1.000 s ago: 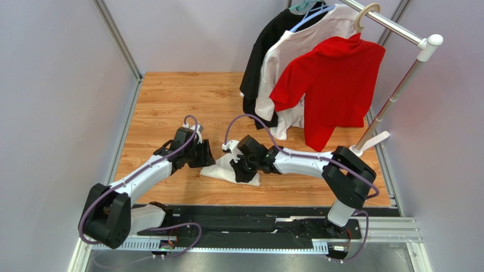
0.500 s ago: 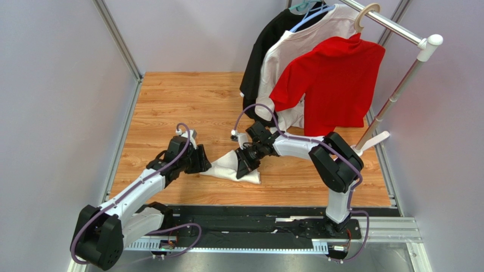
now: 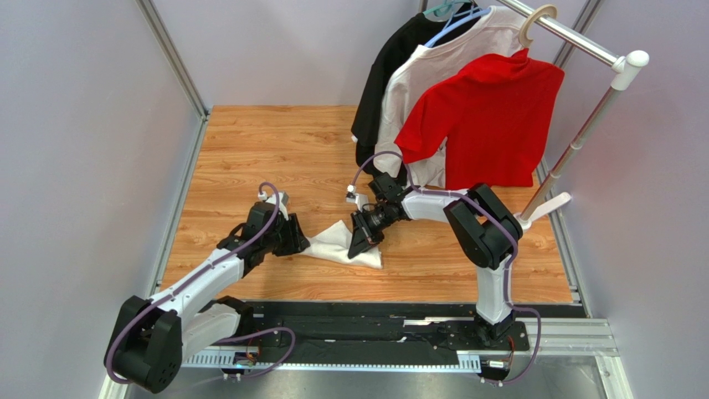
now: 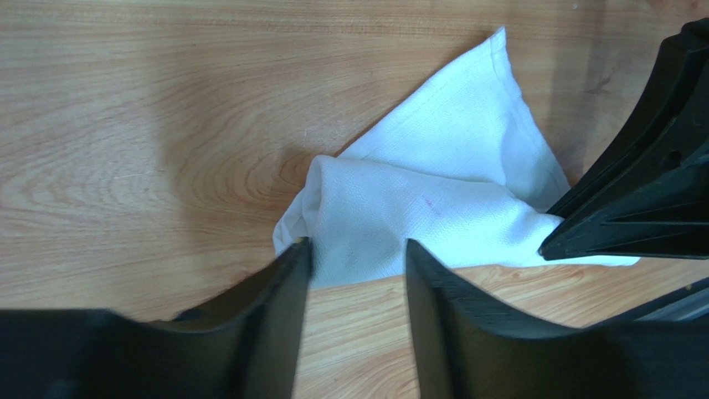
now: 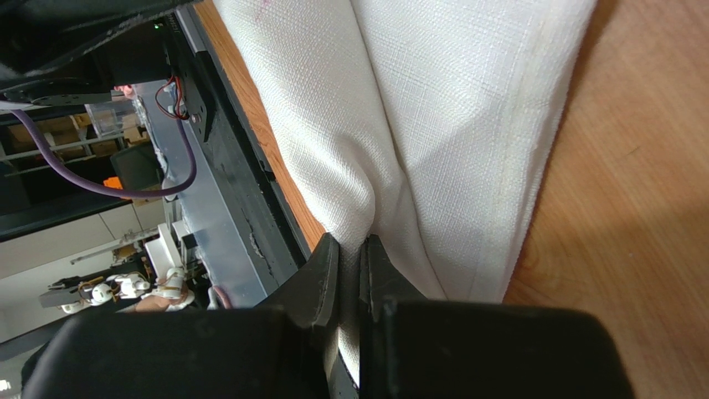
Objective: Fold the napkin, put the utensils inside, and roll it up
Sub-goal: Roll the napkin with the utensil
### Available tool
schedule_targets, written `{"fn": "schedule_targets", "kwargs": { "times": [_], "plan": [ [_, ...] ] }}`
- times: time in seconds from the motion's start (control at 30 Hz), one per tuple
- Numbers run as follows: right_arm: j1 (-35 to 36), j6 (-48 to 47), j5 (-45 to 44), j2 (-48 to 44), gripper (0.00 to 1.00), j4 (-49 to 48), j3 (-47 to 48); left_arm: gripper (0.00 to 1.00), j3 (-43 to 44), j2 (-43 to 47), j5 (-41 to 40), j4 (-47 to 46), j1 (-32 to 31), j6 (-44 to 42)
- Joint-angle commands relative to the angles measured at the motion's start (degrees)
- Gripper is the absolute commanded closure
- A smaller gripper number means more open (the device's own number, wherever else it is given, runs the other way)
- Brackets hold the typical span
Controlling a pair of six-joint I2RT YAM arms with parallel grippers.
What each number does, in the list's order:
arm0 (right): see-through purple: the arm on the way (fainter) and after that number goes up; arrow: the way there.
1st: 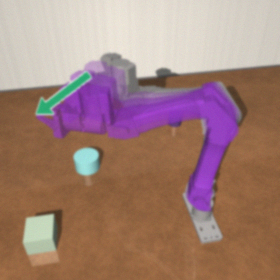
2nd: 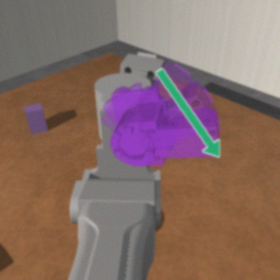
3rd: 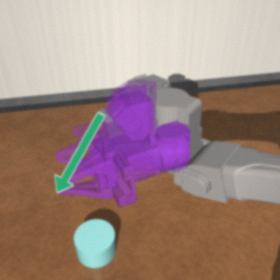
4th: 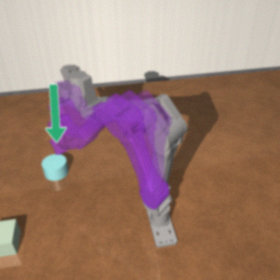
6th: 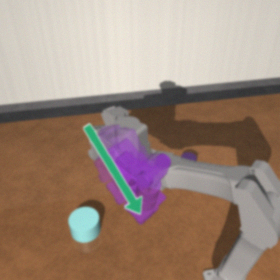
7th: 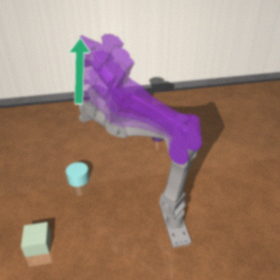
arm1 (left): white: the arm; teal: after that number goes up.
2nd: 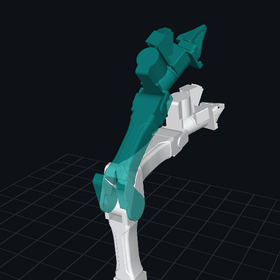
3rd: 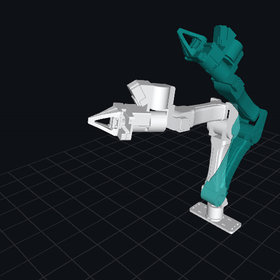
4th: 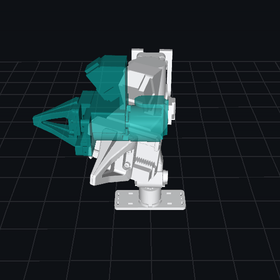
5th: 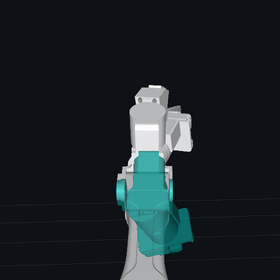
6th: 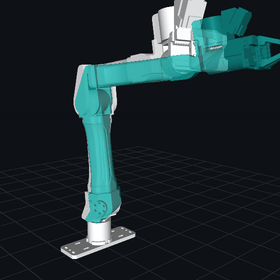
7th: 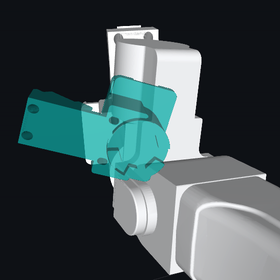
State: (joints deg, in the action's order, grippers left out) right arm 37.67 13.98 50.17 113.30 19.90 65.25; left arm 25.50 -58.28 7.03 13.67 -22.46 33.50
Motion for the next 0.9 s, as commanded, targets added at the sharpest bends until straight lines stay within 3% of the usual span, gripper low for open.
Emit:
{"fn": "schedule_targets", "kwargs": {
  "times": [0.0, 0.03, 0.07, 0.13, 0.2, 0.33, 0.43, 0.7, 0.87],
  "plan": [
    [-1.11, -3.08, -9.66, 4.74, 1.0, 4.09, -1.53, 0.59, -1.06, -0.25, 2.29, -4.7, 0.13, 1.75],
    [-1.28, -2.99, -9.74, 4.92, 1.0, 4.09, -1.45, 0.64, -1.06, -0.43, 2.38, -4.97, 0.13, 2.01],
    [-1.2, -2.99, -9.66, 4.92, 1.0, 4.09, -1.45, 0.77, -0.98, -0.6, 2.29, -4.88, 0.13, 1.93],
    [-1.28, -3.08, -9.31, 4.57, 1.0, 4.09, -1.27, 0.94, -0.36, -1.48, 1.85, -4.1, 0.13, 1.66],
    [-1.11, -3.17, -9.04, 3.52, 0.96, 4.09, -1.27, 1.0, 0.25, -2.53, 0.8, -3.04, 0.13, 1.48],
    [-1.28, -2.99, -8.95, 0.19, 0.65, 4.62, -1.27, 1.0, 2.98, -5.0, -0.87, 1.34, 0.13, 0.7],
    [-1.2, -3.17, -10.26, -2.8, 0.5, 5.76, -1.01, 1.0, 4.03, -7.63, -0.35, 1.89, 0.13, 0.17],
    [-1.11, -3.17, -16.42, -12.3, 0.41, 7.34, -1.71, 1.0, 7.46, -13.52, 2.02, 3.2, 0.13, -0.97],
    [1.61, -5.27, -25.02, -17.93, 0.39, 7.7, -1.88, 1.0, 8.78, -15.98, 3.34, 3.9, 0.13, -1.59]
  ]
}}
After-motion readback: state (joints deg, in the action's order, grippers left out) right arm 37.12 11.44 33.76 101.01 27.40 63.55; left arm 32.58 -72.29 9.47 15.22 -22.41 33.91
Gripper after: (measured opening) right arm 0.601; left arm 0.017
